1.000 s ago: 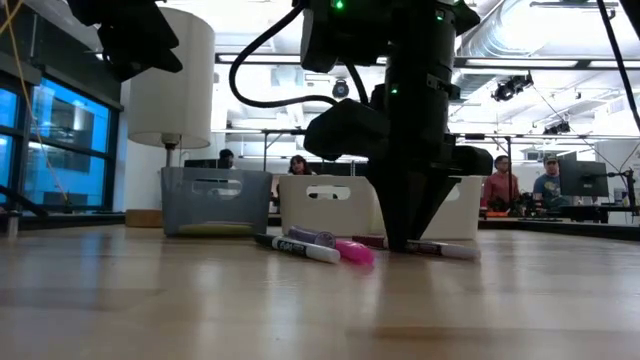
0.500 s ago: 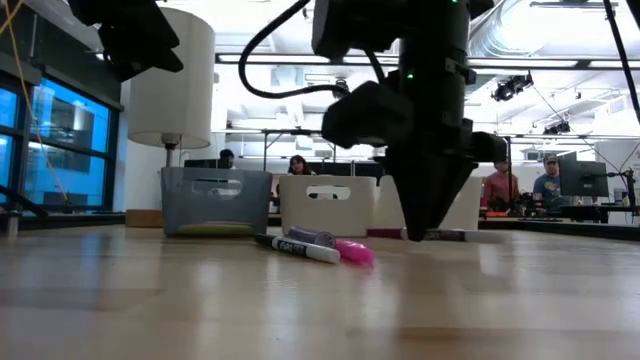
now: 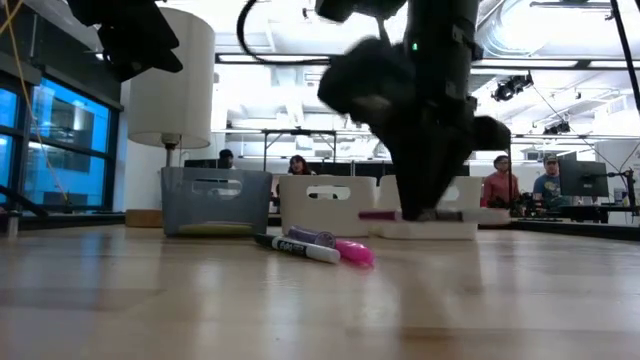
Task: Pick & Place Markers
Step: Put the dark pink marker pen into the left white bin
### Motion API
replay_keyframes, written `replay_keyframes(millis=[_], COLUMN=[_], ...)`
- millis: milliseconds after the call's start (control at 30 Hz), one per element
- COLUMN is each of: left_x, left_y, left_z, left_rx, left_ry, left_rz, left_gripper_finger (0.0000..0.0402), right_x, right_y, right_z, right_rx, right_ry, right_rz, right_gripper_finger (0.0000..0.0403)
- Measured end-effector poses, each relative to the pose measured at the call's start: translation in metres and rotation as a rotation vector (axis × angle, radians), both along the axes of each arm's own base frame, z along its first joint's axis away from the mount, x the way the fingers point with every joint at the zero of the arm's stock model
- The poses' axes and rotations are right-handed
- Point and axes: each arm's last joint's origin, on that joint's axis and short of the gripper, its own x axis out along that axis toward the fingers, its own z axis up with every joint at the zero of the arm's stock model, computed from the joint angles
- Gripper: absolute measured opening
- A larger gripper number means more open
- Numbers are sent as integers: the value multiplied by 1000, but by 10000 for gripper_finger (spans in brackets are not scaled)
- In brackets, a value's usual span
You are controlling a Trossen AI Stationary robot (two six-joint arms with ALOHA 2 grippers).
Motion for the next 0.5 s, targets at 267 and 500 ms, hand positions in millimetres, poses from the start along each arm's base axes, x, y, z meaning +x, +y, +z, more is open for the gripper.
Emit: replay_keyframes(millis=[267,500], left_x=[0,0], left_y=[0,0], left_z=[0,0], left_rx=[0,-1], left_ry=[-3,-6], left_rz=[1,1], left_gripper_finger=[136,136], right_x=[-7,-17], right_y=[-6,-22], right_z=[44,87], right_rx=[-59,-134], right_ry=[-155,-311], right_rz=[-6,-19], right_gripper_finger=[42,33])
